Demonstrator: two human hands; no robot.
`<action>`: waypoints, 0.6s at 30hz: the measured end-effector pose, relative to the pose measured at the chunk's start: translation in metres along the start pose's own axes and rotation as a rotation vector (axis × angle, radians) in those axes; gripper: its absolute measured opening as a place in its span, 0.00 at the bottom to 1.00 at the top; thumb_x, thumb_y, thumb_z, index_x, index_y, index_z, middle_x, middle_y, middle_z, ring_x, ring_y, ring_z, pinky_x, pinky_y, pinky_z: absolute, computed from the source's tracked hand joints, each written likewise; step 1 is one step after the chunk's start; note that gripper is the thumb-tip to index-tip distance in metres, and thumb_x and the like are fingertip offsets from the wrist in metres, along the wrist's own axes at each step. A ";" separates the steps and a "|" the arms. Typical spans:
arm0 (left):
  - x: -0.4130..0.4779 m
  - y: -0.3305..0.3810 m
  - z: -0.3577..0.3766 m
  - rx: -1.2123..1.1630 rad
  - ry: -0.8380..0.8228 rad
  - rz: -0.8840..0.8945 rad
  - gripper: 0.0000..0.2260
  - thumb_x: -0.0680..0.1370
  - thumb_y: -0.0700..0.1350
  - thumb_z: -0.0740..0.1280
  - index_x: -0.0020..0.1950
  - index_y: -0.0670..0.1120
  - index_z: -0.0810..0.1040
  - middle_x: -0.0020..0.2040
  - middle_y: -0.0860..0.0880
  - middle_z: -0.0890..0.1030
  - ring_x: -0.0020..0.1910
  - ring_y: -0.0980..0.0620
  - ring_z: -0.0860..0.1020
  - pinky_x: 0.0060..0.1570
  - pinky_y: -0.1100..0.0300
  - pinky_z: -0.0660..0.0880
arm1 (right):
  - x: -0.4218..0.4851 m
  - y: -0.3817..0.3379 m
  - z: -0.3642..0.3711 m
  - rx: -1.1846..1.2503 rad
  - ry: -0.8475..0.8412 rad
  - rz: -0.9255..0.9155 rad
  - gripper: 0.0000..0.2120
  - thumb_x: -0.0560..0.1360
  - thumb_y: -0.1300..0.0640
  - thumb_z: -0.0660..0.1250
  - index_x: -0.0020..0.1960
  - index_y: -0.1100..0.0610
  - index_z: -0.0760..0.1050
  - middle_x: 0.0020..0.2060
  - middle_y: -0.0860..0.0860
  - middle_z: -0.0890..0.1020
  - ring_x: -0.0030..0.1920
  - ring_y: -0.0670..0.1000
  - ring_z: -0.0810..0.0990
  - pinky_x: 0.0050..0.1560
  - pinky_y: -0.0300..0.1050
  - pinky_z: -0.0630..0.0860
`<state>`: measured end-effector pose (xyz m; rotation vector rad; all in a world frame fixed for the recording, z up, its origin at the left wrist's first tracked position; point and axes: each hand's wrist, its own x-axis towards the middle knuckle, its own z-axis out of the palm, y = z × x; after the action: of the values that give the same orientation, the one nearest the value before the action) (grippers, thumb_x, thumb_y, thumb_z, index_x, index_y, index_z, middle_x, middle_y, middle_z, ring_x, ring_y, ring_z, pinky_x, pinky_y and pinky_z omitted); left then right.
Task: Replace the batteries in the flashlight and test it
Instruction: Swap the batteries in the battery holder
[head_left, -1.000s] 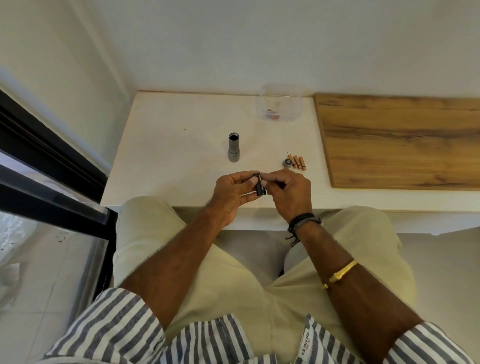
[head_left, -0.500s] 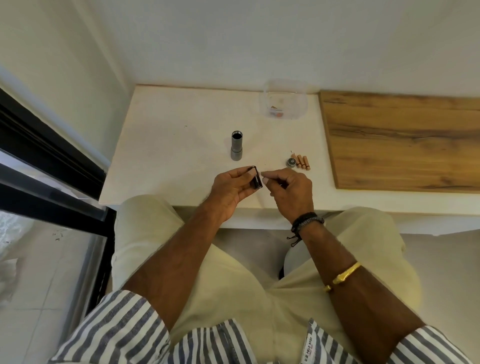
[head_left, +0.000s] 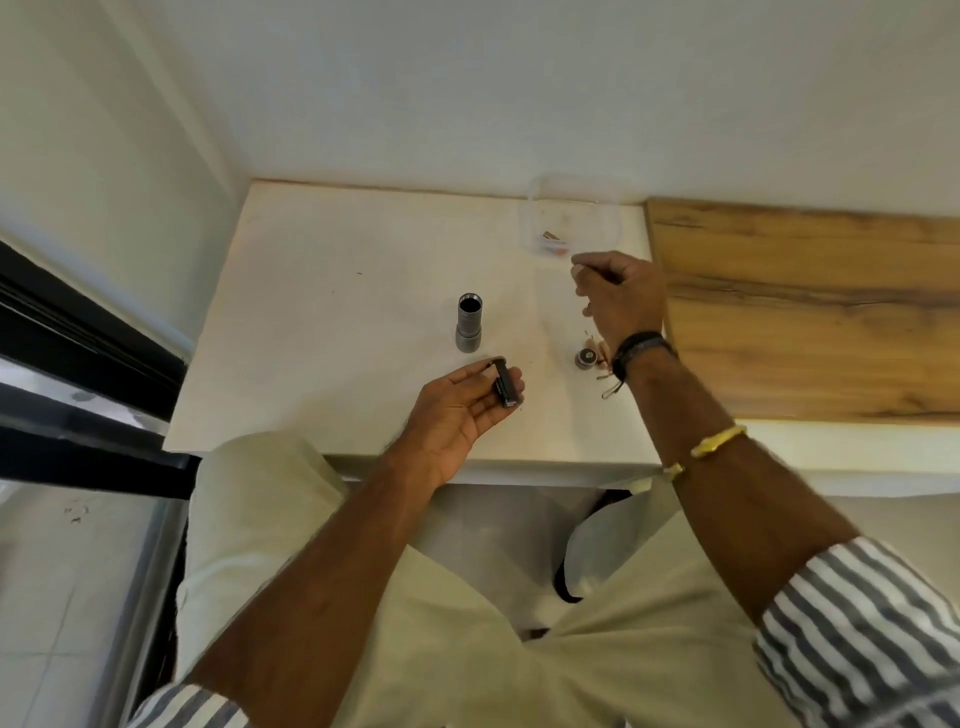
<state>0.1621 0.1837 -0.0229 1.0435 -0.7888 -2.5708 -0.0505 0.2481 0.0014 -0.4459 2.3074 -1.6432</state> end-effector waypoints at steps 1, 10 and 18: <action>0.001 0.001 0.000 -0.004 -0.004 -0.005 0.13 0.80 0.36 0.64 0.64 0.34 0.76 0.58 0.35 0.81 0.57 0.40 0.82 0.58 0.48 0.79 | 0.013 -0.001 0.003 -0.038 -0.003 -0.017 0.06 0.73 0.60 0.73 0.48 0.54 0.87 0.38 0.50 0.86 0.37 0.45 0.82 0.39 0.42 0.81; 0.009 0.006 -0.009 0.003 0.010 -0.018 0.13 0.81 0.37 0.64 0.65 0.35 0.75 0.60 0.36 0.81 0.58 0.41 0.81 0.57 0.48 0.80 | 0.106 -0.011 0.040 -0.610 -0.073 -0.158 0.09 0.72 0.59 0.71 0.48 0.49 0.87 0.47 0.48 0.88 0.49 0.51 0.86 0.51 0.47 0.84; 0.012 0.007 -0.012 0.062 0.007 0.013 0.14 0.81 0.38 0.63 0.66 0.37 0.75 0.60 0.38 0.82 0.59 0.42 0.81 0.58 0.50 0.79 | 0.148 -0.006 0.066 -0.928 -0.180 -0.097 0.10 0.72 0.57 0.68 0.51 0.56 0.85 0.47 0.56 0.87 0.48 0.61 0.85 0.50 0.55 0.84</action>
<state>0.1623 0.1678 -0.0332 1.0610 -0.8759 -2.5454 -0.1593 0.1306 -0.0201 -0.8435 2.7965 -0.4209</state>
